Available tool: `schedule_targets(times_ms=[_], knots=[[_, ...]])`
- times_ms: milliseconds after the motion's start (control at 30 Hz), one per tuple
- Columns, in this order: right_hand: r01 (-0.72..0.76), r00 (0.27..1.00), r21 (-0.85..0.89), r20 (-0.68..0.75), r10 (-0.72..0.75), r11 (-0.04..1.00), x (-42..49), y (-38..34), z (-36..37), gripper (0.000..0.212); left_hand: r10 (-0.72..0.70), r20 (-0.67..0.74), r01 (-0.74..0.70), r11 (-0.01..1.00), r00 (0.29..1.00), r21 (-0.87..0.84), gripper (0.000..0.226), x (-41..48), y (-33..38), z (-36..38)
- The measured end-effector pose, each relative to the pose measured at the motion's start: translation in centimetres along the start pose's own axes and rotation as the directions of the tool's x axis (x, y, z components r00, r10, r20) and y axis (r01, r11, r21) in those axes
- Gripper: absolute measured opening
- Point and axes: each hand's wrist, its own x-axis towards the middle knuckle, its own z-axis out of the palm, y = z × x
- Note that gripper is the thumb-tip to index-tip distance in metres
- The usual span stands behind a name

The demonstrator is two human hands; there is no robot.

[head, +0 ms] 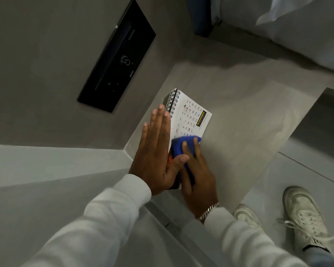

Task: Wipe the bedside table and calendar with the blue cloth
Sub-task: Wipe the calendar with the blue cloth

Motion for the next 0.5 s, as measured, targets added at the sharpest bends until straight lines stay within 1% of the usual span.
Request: schedule_targets(times_ms=[67, 133, 233, 400, 500], knots=[[0.019, 1.0, -0.001, 0.01, -0.019, 1.0, -1.7, 0.1, 0.4, 0.051, 0.001, -0.004, -0.001, 1.0, 1.0, 0.007, 0.084, -0.1, 0.0, 0.1], [0.033, 0.999, 0.012, 0.002, -0.033, 0.999, -1.5, -0.1, 0.3, 0.05, 0.002, -0.005, -0.002, 1.0, 1.0, 0.004, 0.084, -0.1, 0.0, 0.1], [0.048, 0.998, -0.003, -0.039, -0.048, 0.999, 1.7, -0.3, -0.3, 0.05, -0.002, -0.002, 0.002, 1.0, 1.0, -0.029, 0.086, -0.1, 0.1, 0.0], [0.025, 0.986, -0.072, -0.16, -0.037, 0.997, 8.4, -0.3, -1.5, 0.049, 0.002, 0.003, -0.002, 0.999, 1.0, -0.039, 0.086, -0.1, -0.1, 0.1], [0.044, 0.991, -0.059, -0.125, -0.051, 0.997, 8.0, 0.1, -1.6, 0.053, -0.01, 0.016, 0.011, 0.999, 1.0, -0.039, 0.088, -0.2, -0.1, 0.0]])
